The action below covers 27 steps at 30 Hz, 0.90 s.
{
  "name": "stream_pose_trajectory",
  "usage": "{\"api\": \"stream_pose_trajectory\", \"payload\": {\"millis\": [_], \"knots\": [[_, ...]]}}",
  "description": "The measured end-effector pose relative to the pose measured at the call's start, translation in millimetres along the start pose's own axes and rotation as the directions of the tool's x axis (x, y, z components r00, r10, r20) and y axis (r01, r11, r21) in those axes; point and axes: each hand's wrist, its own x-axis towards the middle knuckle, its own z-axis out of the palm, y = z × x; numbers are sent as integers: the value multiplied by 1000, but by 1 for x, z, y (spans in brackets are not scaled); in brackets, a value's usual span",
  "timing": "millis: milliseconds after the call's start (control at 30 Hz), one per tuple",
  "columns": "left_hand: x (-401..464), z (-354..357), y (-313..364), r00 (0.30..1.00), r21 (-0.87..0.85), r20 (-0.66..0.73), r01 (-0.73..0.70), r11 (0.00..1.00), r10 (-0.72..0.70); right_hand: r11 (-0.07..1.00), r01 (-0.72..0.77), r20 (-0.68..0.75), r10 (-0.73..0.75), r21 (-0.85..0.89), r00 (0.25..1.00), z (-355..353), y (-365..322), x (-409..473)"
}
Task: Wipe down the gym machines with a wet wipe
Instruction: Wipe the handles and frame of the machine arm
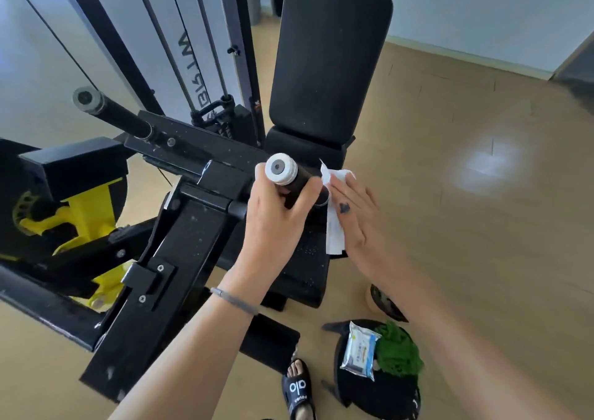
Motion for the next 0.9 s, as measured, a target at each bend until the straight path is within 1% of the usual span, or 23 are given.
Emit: {"api": "stream_pose_trajectory", "payload": {"millis": [67,167,267,367,433,467,533,567,600,633,667,700,733,833,900], "knots": [[-16,-8,-13,999,7,-4,-33,999,33,998,8,33,-6,-59,999,3,-5,-16],[-38,-19,-25,999,38,-27,-33,999,34,975,18,54,-6,-223,999,15,-8,-26],[-42,-18,-38,997,153,-47,-50,987,58,956,10,93,18,-294,995,14,-4,-12],[-42,-6,-43,989,266,50,-149,952,140,937,36,91,-5,-347,996,17,-2,-16],[-41,4,-40,984,248,101,-170,954,149,961,20,73,1,-275,997,20,-6,-26],[-39,9,-36,985,218,115,-153,964,131,977,2,70,14,-214,997,21,-9,-29],[-39,16,-28,987,156,143,-94,983,72,997,-73,92,76,-29,993,20,-15,-26],[-38,20,-25,987,138,151,-69,988,48,984,-135,99,124,114,987,20,-18,-23],[-39,24,-23,988,135,149,-53,989,32,943,-191,93,172,271,981,23,-20,-20],[-39,28,-20,991,145,136,-40,989,20,884,-231,88,214,407,973,25,-22,-18],[-39,31,-18,994,149,109,-19,989,3,829,-263,96,248,494,964,27,-24,-17],[-39,34,-16,997,137,74,16,991,-26,793,-291,116,272,535,955,28,-26,-18],[-39,35,-16,997,119,38,55,991,-60,781,-310,129,287,543,949,25,-29,-19],[-34,30,-17,988,169,-58,148,974,-140,821,-292,83,289,490,954,5,-35,-21],[-27,23,-18,977,196,-147,185,963,-157,845,-257,57,262,468,963,-7,-39,-21]]}}
